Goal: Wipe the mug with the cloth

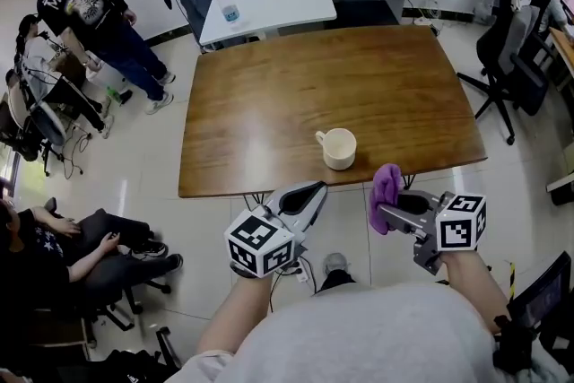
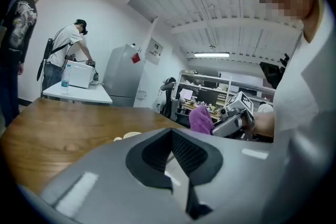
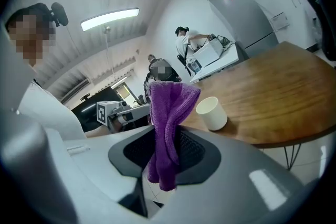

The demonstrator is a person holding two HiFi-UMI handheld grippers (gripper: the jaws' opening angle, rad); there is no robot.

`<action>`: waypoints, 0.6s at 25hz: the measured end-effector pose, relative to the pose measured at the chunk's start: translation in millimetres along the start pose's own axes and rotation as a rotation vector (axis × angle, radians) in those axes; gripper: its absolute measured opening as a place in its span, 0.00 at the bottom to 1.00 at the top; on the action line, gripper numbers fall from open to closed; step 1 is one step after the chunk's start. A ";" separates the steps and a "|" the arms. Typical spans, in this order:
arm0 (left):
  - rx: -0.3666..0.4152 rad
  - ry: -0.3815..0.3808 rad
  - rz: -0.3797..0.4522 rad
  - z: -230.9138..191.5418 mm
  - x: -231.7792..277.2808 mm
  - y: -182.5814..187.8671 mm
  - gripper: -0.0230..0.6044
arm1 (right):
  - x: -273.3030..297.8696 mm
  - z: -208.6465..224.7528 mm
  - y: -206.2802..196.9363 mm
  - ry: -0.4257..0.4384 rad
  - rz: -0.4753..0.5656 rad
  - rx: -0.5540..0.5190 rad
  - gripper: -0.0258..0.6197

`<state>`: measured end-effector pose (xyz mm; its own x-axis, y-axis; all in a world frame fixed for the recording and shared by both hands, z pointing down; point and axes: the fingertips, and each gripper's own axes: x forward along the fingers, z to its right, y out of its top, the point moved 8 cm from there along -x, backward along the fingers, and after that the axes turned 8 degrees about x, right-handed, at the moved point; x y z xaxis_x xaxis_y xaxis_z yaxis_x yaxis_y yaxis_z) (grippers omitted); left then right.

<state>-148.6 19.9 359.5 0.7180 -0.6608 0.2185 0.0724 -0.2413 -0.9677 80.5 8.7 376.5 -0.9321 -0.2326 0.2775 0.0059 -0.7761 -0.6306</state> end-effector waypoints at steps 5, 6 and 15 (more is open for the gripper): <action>0.022 -0.037 -0.030 -58.3 28.7 -2.7 0.04 | 26.0 29.0 38.7 -0.018 0.022 0.021 0.21; 0.015 -0.050 -0.035 -65.5 33.7 -7.5 0.06 | 28.2 35.3 42.1 -0.023 0.023 0.028 0.21; 0.007 -0.129 -0.172 -116.8 71.0 -54.5 0.30 | 37.0 86.3 60.5 -0.025 -0.008 0.107 0.21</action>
<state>-182.5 -96.9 442.4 0.7774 -0.5139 0.3628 0.2056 -0.3375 -0.9186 77.6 -97.4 411.2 -0.9230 -0.2395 0.3013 0.0381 -0.8359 -0.5476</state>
